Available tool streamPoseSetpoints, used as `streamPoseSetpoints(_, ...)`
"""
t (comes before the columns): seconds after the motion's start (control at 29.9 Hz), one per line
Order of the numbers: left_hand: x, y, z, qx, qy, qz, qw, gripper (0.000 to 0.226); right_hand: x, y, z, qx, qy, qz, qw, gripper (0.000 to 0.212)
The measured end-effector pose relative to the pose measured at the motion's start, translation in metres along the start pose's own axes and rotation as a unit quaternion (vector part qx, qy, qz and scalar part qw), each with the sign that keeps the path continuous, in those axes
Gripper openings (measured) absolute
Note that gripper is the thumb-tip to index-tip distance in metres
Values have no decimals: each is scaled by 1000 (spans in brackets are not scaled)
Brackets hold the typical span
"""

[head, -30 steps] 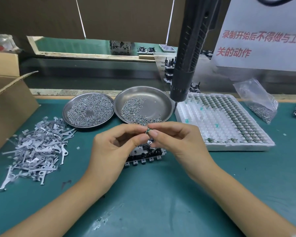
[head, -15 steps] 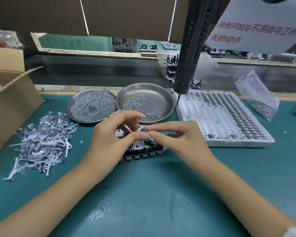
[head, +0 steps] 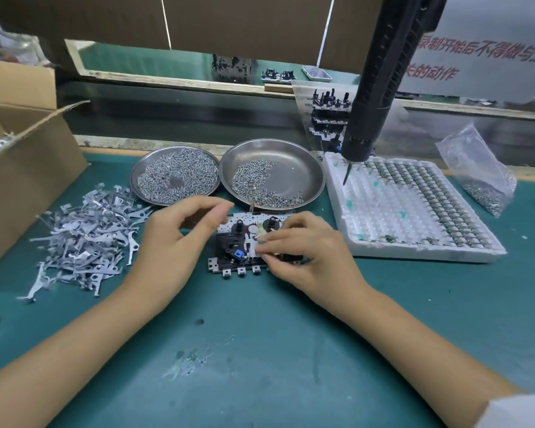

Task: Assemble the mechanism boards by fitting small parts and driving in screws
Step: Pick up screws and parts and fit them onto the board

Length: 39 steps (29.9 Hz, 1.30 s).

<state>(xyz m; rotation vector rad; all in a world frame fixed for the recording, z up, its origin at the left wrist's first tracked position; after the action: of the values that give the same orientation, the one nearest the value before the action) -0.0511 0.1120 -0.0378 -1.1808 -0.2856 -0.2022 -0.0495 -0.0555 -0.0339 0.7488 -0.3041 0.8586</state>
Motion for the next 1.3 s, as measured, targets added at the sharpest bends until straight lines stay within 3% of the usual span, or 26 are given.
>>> streamPoseSetpoints(0.2, -4, -3, -8, 31, 16, 7, 999, 23, 2, 2, -3, -52, 18, 29, 998, 10)
streamPoseSetpoints(0.37, -8, -15, -17, 104, 49, -41, 993, 7, 2, 5, -7, -79, 47, 46, 995, 10)
streamPoseSetpoints(0.6, -14, -17, -40, 225, 145, -60, 962, 51, 3, -9, -5, 30, 73, -62, 995, 19)
streamPoseSetpoints(0.73, -13, -17, -40, 233, 138, -66, 960, 49, 4, -3, -5, 33, 83, -42, 995, 16)
streamPoseSetpoints(1.1, -8, -10, -41, 164, 120, -53, 978, 30, 0, -12, -6, 69, 102, -86, 989, 22)
streamPoseSetpoints(1.2, -7, -11, -42, 144, 130, -57, 979, 24, 1, -4, 9, 49, 11, -72, 996, 22)
streamPoseSetpoints(1.3, -7, -9, -40, 132, 130, -56, 981, 23, -1, 5, 59, -1, -208, -53, 977, 23)
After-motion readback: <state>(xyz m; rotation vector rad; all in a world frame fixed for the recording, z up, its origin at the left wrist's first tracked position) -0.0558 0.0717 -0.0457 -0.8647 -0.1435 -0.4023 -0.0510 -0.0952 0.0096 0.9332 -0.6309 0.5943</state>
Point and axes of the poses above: each hand's wrist, its own x-axis towards the middle knuckle, its own z-axis out of the back of the hand, y = z × x, the point moved 8 cm from there along x, towards the middle knuckle, and after that the axes turned 9 degrees about y, right-handed, at the moved point
